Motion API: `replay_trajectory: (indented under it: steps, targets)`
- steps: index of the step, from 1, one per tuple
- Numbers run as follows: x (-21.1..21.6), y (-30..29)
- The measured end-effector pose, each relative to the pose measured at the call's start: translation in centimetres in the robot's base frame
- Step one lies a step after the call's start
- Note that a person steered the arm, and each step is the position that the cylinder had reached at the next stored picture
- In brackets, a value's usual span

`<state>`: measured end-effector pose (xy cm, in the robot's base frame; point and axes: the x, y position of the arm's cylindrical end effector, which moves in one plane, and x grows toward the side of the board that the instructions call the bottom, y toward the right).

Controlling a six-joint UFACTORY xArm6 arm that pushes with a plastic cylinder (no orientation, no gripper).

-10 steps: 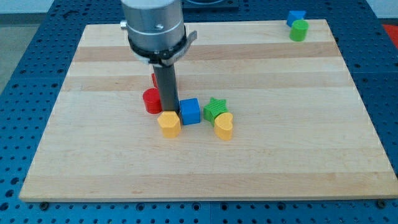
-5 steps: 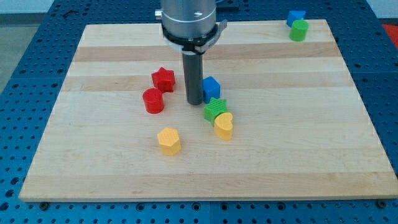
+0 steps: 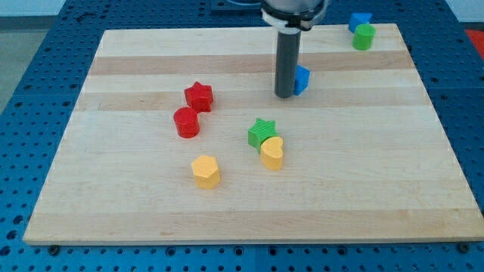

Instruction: Move the blue cube to the left side of the blue triangle

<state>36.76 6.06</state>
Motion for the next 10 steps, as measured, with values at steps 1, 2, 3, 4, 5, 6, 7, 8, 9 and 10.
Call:
replay_trajectory:
  steps: [1,2,3,4,5,6,7,8,9,10]
  targets:
    - [-1.6,1.3]
    - [-2.7,2.7]
    - [-2.7,4.9]
    - [-2.7,6.5]
    - [-3.1,7.0]
    - [-4.3,7.0]
    - [-5.9,7.0]
    - [-7.7,7.0]
    - [-8.0,6.8]
    - [-8.0,5.9]
